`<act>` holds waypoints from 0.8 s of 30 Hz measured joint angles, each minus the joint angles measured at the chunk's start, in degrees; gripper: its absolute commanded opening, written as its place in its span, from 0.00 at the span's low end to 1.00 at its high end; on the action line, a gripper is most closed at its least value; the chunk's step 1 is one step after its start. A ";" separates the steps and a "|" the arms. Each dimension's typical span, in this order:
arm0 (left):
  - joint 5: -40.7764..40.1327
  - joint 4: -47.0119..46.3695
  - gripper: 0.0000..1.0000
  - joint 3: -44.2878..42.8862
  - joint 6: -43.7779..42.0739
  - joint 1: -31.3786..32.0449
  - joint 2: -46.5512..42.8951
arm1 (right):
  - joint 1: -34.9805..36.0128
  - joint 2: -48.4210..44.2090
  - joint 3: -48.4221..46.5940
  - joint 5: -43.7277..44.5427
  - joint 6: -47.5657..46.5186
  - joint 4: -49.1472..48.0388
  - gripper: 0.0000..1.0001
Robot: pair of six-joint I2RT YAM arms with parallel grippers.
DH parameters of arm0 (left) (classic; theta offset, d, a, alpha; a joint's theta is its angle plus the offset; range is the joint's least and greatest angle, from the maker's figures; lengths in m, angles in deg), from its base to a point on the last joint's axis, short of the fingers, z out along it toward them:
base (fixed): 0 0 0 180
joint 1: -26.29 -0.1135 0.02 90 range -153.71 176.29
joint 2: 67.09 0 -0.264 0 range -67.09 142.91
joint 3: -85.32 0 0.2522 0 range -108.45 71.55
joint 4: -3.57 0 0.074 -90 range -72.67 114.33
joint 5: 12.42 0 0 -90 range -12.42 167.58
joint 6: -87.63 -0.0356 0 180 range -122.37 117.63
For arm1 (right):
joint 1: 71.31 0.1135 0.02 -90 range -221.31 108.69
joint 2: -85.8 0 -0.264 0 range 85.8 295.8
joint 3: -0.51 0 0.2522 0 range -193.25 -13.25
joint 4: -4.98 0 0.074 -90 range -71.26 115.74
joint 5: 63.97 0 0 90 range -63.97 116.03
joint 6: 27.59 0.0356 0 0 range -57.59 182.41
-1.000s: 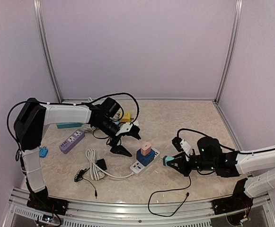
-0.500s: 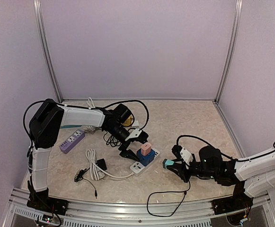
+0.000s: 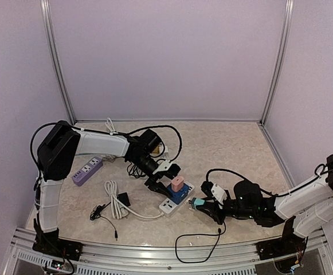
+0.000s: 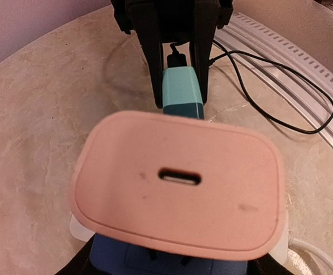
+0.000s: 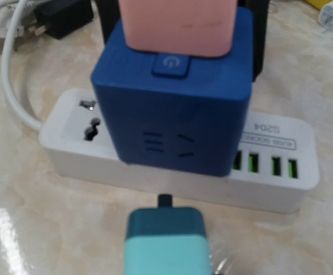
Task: Insert the plug
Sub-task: Insert the plug into the socket.
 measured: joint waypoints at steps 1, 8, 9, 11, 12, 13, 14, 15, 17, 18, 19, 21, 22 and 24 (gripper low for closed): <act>0.24 -0.22 0.26 0.24 0.11 0.00 -0.02 | 0.17 0.28 -0.02 0.00 0.00 -0.17 0.00; -0.15 -7.76 0.00 6.01 7.37 0.00 -2.75 | 1.05 0.35 -0.04 0.11 -0.66 -1.62 0.00; -0.66 -9.40 0.00 7.23 8.90 0.07 -3.45 | 1.05 0.39 -0.04 0.13 -1.07 -2.12 0.00; -1.66 -12.74 0.00 9.66 11.80 0.22 -4.72 | 1.14 0.96 -0.04 0.28 -2.21 -4.02 0.00; -2.14 -14.21 0.00 10.64 13.09 0.33 -5.22 | 1.16 1.51 -0.07 0.46 -2.80 -4.92 0.00; -2.75 -15.93 0.00 11.76 14.62 0.55 -5.77 | 1.22 2.32 -0.09 0.74 -3.45 -6.05 0.00; -3.08 -17.00 0.00 12.37 15.50 0.68 -6.05 | 1.27 3.08 -0.09 1.03 -4.04 -6.88 0.00; -3.45 -18.12 0.00 12.96 16.46 0.81 -6.34 | 1.27 3.69 -0.09 1.27 -4.55 -7.54 0.00; -4.26 -20.79 0.00 14.25 18.36 1.07 -6.80 | 1.27 4.70 -0.09 1.70 -5.38 -8.63 0.00; -4.48 -22.16 0.00 14.73 19.15 1.18 -6.84 | 1.29 5.11 -0.09 2.03 -5.84 -9.18 0.00; -4.87 -24.11 0.00 15.32 19.98 1.25 -6.86 | 1.29 5.42 -0.09 2.27 -6.21 -9.75 0.00; -5.68 -27.56 0.00 16.31 21.18 1.29 -6.88 | 1.29 6.12 0.00 3.15 -7.04 -11.08 0.00; -5.97 -29.11 0.00 16.72 21.62 1.27 -6.86 | 1.29 6.60 0.00 3.50 -7.50 -11.72 0.00; -6.75 -31.45 0.00 17.27 22.36 1.09 -6.82 | 1.29 7.98 0.00 4.00 -8.17 -13.49 0.00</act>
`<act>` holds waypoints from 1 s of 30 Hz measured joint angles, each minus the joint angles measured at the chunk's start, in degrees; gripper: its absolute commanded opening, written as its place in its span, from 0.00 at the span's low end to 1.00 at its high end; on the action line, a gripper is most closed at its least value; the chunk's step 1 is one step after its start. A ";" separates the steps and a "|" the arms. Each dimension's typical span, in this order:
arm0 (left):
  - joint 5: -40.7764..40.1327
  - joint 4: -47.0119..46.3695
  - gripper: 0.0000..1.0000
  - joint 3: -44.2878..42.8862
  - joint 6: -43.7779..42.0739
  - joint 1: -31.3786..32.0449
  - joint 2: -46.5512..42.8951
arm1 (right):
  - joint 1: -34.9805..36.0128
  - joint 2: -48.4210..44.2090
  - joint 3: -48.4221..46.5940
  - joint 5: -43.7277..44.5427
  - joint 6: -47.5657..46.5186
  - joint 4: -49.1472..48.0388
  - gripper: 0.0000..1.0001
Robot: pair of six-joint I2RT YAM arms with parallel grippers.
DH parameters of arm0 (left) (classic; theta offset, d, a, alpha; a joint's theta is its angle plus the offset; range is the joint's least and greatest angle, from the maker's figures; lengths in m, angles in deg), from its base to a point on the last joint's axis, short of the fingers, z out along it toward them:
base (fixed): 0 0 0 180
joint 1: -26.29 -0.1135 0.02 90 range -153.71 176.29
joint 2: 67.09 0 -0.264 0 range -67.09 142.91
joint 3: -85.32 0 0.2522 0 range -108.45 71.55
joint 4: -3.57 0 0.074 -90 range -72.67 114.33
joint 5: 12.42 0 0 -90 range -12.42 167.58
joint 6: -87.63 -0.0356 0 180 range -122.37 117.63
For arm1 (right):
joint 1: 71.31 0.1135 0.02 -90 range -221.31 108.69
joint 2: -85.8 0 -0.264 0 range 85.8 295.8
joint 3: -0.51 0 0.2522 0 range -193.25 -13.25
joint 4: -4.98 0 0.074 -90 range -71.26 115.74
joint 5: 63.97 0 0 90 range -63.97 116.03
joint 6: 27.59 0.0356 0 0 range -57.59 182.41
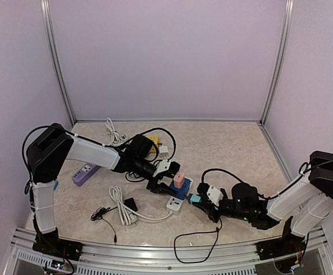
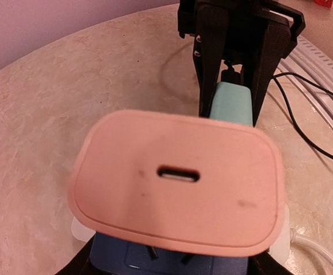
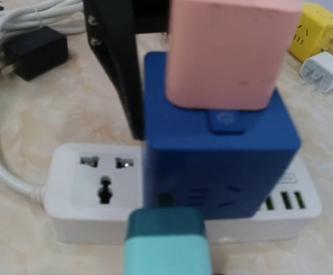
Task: Insert the plug
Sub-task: Insert the plug into the socket.
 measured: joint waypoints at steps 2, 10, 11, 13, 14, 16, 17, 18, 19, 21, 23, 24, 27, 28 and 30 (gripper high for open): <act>0.02 -1.70 0.00 0.57 0.57 -0.33 0.09 | 0.00 2.34 0.02 0.31 -0.74 -2.47 0.00; 1.07 -5.70 0.00 2.54 1.68 -0.98 0.09 | -1.31 8.24 1.84 -0.55 -0.98 -13.90 0.00; 1.27 -5.75 0.00 2.58 1.70 -1.09 0.09 | -1.97 8.24 1.88 -1.11 -0.94 -14.86 0.00; 1.68 -5.70 0.00 2.58 2.08 -1.29 0.09 | -3.17 8.20 1.86 -2.54 -0.94 -16.22 0.00; 1.81 -5.66 0.00 2.56 2.19 -1.33 0.13 | -3.61 8.13 1.86 -3.13 -0.94 -16.48 0.00; 2.16 -5.49 0.00 2.34 2.47 -1.46 0.28 | -4.17 8.13 1.81 -4.00 -0.85 -16.72 0.00; 2.29 -5.38 0.00 2.21 2.51 -1.49 0.37 | -4.46 8.15 1.81 -4.24 -0.76 -16.92 0.00; 2.51 -5.16 0.00 2.01 2.54 -1.57 0.50 | -4.81 8.33 1.81 -4.50 -0.74 -17.40 0.00; 2.75 -5.05 0.00 1.88 2.62 -1.68 0.63 | -5.01 8.66 1.81 -4.79 -0.70 -17.81 0.00; 3.17 -4.74 0.00 1.49 2.80 -1.84 0.98 | -5.55 9.66 1.81 -5.44 -0.68 -18.95 0.00; 3.45 -4.20 0.00 0.94 2.91 -1.88 1.27 | -5.97 10.36 1.81 -5.97 -0.68 -19.39 0.00; 3.52 -4.00 0.00 0.76 2.91 -1.88 1.36 | -6.14 10.58 1.81 -6.36 -0.68 -19.41 0.00; 3.82 -3.23 0.00 0.22 2.91 -1.95 1.60 | -6.73 11.04 1.81 -7.26 -0.70 -19.87 0.00; 3.85 -3.15 0.00 0.15 2.93 -1.97 1.64 | -6.88 11.10 1.81 -7.48 -0.70 -19.98 0.00; 3.85 -2.89 0.00 0.00 2.91 -1.97 1.66 | -7.23 11.15 1.81 -8.13 -0.68 -20.09 0.00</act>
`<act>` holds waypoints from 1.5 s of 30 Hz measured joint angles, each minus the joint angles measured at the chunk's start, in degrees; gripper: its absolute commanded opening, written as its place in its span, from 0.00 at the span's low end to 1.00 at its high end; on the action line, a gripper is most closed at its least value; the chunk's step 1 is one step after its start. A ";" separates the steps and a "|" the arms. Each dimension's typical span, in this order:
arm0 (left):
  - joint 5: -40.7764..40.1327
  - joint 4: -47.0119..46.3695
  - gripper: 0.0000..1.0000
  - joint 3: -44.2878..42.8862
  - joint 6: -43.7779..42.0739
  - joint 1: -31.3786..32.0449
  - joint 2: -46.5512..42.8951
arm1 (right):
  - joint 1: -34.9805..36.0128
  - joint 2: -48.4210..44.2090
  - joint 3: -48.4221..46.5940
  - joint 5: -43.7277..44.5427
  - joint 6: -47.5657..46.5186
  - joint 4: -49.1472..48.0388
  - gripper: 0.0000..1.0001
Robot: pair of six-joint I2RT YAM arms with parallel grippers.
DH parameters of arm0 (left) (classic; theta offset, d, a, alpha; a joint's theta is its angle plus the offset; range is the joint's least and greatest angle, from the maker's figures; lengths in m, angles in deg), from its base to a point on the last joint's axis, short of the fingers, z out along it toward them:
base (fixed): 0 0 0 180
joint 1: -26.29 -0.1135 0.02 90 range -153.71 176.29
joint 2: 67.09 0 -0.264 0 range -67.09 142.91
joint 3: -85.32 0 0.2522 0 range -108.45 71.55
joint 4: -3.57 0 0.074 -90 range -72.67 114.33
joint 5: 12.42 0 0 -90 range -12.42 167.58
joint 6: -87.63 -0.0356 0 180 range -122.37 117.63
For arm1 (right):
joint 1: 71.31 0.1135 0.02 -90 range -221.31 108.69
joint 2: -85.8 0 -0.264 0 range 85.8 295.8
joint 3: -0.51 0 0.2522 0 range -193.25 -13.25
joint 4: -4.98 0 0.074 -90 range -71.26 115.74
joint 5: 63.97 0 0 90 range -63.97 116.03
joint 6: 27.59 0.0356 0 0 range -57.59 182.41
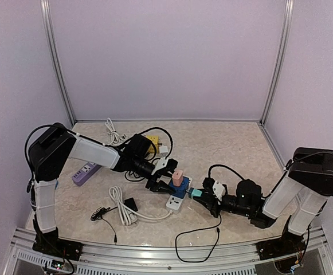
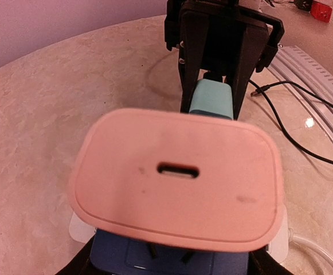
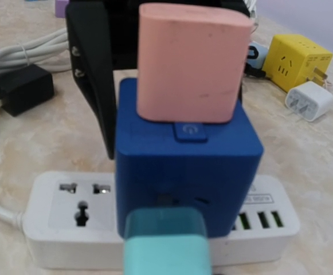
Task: Insert the plug
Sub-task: Insert the plug into the socket.
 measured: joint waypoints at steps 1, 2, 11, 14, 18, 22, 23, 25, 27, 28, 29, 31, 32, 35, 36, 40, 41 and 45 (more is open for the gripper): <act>0.00 0.04 0.00 0.00 0.00 0.00 0.00 | -0.13 0.00 0.00 -0.24 0.00 0.02 0.00; 0.00 0.04 0.00 -0.02 0.00 0.00 0.00 | -0.26 0.00 0.00 -0.59 0.02 0.07 0.00; 0.07 0.02 0.00 -0.02 0.09 -0.02 0.02 | -1.66 0.00 -0.39 -3.82 0.39 1.09 0.00; 0.22 0.07 0.00 -0.02 -0.55 -0.11 0.02 | -2.54 0.00 -0.87 -5.55 1.14 1.86 0.00; 0.46 -0.11 0.00 -0.02 -0.94 -0.28 0.22 | -3.48 0.00 -1.27 -6.84 1.84 2.51 0.00; 0.98 -0.63 0.00 -0.11 -1.42 -0.20 0.52 | -4.20 0.79 -2.01 -7.69 2.03 2.97 0.00; 1.07 -0.61 0.00 -0.13 -1.44 -0.20 0.55 | -4.24 0.92 -2.10 -7.78 2.05 2.97 0.00; 1.18 -0.52 0.00 -0.31 -1.42 -0.22 0.66 | -4.35 1.07 -2.16 -7.98 2.05 2.91 0.00; 1.49 -0.37 0.00 -0.57 -1.33 -0.22 0.87 | -4.39 1.11 -2.25 -8.22 2.05 2.91 0.00; 1.57 -0.31 0.00 -0.76 -1.25 -0.24 1.03 | -4.44 1.11 -2.32 -8.26 2.05 2.93 0.00; 1.75 -0.33 0.00 -0.90 -1.07 -0.24 1.18 | -4.48 1.11 -2.43 -8.41 2.08 3.04 0.00; 2.05 -0.42 0.00 -1.03 -0.66 -0.31 1.38 | -4.70 1.11 -2.60 -8.72 2.05 3.26 0.00; 2.16 -0.55 0.00 -1.03 -0.31 -0.33 1.42 | -4.70 1.18 -2.78 -8.85 2.03 3.32 0.00; 2.45 -1.77 0.00 -1.09 0.94 -0.31 1.86 | -4.72 2.01 -4.02 -9.35 1.66 3.54 0.00; 2.54 -2.12 0.00 -1.09 1.36 -0.39 1.95 | -4.83 2.43 -4.68 -9.77 1.55 3.80 0.00; 2.56 -3.61 0.00 -1.11 2.34 -1.55 2.32 | -5.84 4.74 -8.07 -10.40 1.38 4.74 0.00; 2.67 -3.78 0.00 -1.11 2.32 -1.97 2.38 | -5.92 5.31 -8.79 -10.38 1.33 4.96 0.00; 3.21 -4.57 0.00 -1.09 2.29 -2.84 2.75 | -5.99 5.99 -10.43 -9.92 0.87 6.08 0.00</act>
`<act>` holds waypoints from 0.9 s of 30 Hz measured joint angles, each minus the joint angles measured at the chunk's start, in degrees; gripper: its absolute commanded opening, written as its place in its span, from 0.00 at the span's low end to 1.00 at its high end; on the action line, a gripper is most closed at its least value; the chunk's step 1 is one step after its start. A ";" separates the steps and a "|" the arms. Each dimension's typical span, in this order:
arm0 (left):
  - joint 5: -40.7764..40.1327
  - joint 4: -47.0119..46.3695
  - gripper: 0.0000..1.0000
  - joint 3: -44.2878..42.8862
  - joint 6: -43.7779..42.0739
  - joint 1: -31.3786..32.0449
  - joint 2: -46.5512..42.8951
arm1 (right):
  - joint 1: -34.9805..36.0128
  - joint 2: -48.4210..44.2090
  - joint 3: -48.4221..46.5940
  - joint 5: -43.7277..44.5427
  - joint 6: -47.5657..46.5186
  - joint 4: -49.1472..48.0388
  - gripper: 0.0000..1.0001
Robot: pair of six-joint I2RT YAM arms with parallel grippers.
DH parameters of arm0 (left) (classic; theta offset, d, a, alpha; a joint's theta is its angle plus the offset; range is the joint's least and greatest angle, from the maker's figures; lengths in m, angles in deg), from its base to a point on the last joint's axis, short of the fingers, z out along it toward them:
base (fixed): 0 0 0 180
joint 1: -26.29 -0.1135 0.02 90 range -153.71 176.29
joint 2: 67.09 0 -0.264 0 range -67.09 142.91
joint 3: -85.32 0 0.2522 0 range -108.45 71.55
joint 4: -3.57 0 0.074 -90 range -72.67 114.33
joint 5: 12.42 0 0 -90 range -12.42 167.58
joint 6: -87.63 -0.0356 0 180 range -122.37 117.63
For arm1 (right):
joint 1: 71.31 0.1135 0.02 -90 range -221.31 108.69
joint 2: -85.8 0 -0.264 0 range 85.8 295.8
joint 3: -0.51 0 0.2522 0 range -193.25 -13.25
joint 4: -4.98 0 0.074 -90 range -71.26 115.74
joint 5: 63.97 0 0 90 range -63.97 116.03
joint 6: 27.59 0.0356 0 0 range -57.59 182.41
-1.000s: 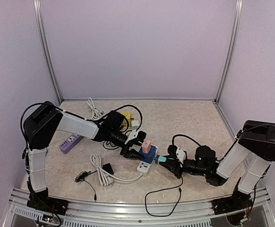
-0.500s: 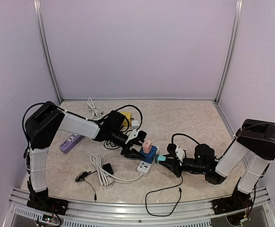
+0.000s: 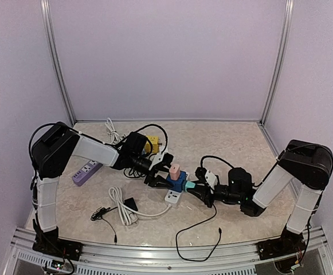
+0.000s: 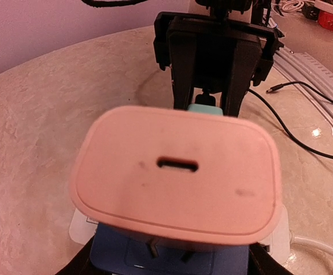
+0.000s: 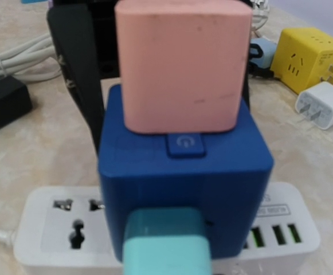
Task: Insert the plug
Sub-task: Insert the plug into the socket.
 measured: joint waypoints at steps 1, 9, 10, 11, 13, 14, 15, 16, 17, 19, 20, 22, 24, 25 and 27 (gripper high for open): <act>0.17 -0.31 0.00 0.00 0.02 -0.02 0.15 | 0.02 -0.02 0.00 0.07 -0.07 0.04 0.00; -0.57 -2.91 0.00 0.00 2.21 -0.50 0.63 | 0.02 -0.02 -1.51 2.03 0.11 1.92 0.00; -1.20 -3.32 0.00 0.00 2.78 -0.61 0.66 | 0.02 -0.02 -1.84 2.71 0.11 2.36 0.00; -1.73 -3.56 0.00 0.00 2.99 -0.66 0.66 | 0.02 -0.02 -2.08 3.28 0.11 2.75 0.00; -2.58 -3.98 0.00 0.00 3.21 -0.72 0.63 | 0.02 -0.02 -2.78 4.28 0.09 3.69 0.04; -2.80 -4.04 0.00 0.00 3.30 -0.81 0.61 | 0.02 -0.02 -2.99 4.48 0.09 3.93 0.16; -2.95 -4.07 0.00 0.02 3.34 -0.83 0.57 | 0.02 -0.02 -3.26 4.61 0.07 4.31 0.34; -3.10 -3.98 0.00 0.00 3.41 -0.83 0.48 | 0.02 -0.02 -3.34 4.72 0.09 4.50 0.47; -3.28 -3.82 0.00 0.02 3.39 -0.83 0.42 | 0.02 -0.09 -3.37 4.83 0.09 4.70 0.55; -4.48 -3.93 0.00 -0.28 2.91 0.50 0.46 | 0.74 -0.24 -5.18 3.87 -0.11 5.57 0.63; -6.03 -2.86 0.00 -0.42 2.12 1.16 0.04 | 1.11 -1.46 -5.11 4.46 -0.37 6.47 0.66; -7.15 -1.42 0.00 -0.68 0.50 1.75 -0.31 | 1.16 -5.07 -4.20 4.20 -0.92 8.04 0.75; -7.65 0.24 0.00 -1.05 -0.87 2.45 -0.57 | 1.36 -10.99 -3.28 3.87 -1.73 10.56 0.79; -7.80 1.42 0.00 -1.20 -1.38 2.75 -0.90 | 1.36 -15.15 -2.95 3.93 -2.29 13.09 0.83; -8.35 3.96 0.00 -1.66 -2.32 2.93 -1.44 | 1.36 -22.10 -2.58 4.00 -2.91 17.46 0.98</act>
